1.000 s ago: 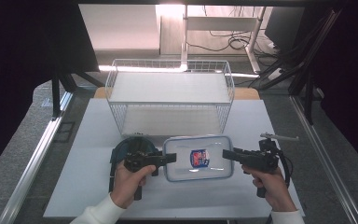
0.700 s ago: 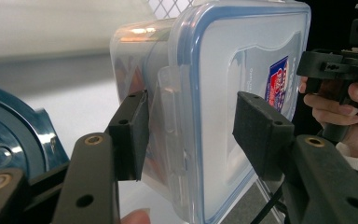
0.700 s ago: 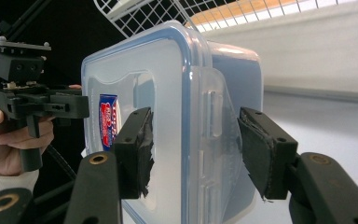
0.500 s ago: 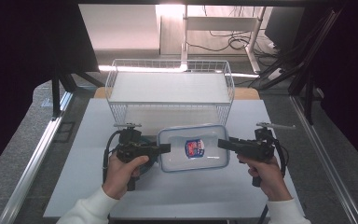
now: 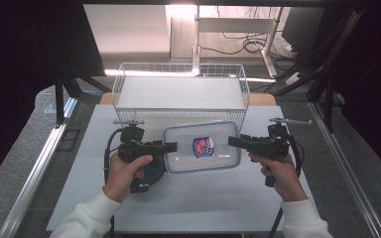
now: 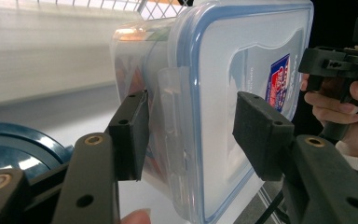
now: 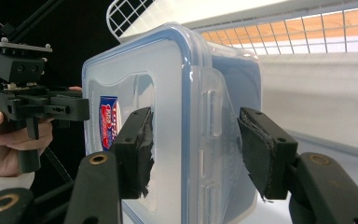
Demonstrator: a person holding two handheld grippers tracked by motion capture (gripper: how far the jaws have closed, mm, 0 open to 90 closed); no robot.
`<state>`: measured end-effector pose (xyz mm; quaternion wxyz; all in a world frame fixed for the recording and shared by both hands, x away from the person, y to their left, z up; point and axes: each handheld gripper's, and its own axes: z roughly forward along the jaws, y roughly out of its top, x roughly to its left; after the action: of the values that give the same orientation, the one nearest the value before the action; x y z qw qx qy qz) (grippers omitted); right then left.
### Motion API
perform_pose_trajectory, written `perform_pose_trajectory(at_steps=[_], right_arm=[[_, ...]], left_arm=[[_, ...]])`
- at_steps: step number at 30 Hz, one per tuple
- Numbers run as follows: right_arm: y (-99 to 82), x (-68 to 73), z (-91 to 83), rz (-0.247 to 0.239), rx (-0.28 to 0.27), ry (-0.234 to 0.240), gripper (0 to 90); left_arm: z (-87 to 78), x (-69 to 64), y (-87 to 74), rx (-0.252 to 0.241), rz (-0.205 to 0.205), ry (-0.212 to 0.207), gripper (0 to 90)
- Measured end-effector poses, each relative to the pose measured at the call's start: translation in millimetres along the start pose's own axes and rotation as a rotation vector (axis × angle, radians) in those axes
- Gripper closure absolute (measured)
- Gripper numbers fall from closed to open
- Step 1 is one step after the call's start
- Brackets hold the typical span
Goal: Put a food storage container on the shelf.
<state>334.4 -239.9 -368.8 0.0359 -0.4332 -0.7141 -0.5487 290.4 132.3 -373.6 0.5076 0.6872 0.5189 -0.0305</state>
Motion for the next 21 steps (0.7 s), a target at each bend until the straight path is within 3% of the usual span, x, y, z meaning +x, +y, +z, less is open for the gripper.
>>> perform_pose_trajectory(at_steps=[21], right_arm=[[37.9, 12.9, 12.3, -0.038, -0.018, 0.01, 45.9]], left_arm=[[-19.2, 2.9, 33.7, -0.042, 0.017, 0.003, 46.8]])
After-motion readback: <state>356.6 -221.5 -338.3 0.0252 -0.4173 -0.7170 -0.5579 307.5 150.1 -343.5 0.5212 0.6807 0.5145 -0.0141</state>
